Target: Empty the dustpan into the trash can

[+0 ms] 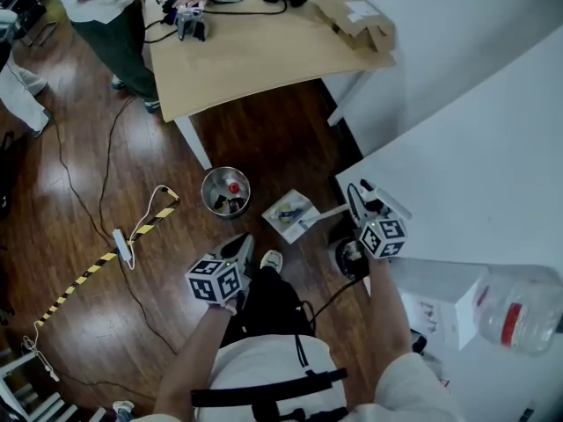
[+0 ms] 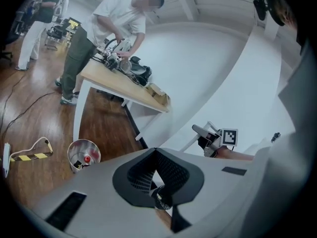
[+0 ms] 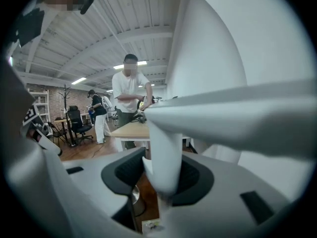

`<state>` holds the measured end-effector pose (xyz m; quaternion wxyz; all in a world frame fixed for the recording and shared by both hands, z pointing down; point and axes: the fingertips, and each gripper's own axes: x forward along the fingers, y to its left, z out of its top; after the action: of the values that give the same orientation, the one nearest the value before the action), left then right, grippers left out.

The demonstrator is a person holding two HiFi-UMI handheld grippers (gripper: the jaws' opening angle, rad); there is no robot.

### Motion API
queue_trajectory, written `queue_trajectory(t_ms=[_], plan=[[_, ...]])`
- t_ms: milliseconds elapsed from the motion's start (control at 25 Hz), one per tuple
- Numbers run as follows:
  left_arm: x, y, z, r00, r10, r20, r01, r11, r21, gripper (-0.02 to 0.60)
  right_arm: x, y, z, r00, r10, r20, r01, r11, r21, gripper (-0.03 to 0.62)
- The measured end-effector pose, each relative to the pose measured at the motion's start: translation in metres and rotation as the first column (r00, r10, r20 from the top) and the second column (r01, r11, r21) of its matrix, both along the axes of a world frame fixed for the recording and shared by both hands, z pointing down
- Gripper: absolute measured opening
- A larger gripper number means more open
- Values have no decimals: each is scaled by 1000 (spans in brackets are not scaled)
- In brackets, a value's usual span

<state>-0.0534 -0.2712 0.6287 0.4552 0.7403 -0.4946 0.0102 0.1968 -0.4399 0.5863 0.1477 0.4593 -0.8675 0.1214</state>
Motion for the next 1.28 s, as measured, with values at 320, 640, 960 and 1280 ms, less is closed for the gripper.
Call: queue_trajectory(t_ms=[320,640,960,1280], plan=[[-52,24,-18,995,-101,-3,101,994,39,-12,-62,26,-110,973,-231,-9,231,969,86,169],[-85,43,-26,984,-177,-25,178,982,56,-12,-106,23,-218,913,-407,-22,405,898,175,154],[-98,41,-31,974,-223,-35,225,972,66,-13,-150,2,-263,855,-517,-27,513,837,191,133],[-110,45,-30,955,-294,-29,295,953,64,-13,-189,-18,-260,782,-622,-47,615,756,223,130]])
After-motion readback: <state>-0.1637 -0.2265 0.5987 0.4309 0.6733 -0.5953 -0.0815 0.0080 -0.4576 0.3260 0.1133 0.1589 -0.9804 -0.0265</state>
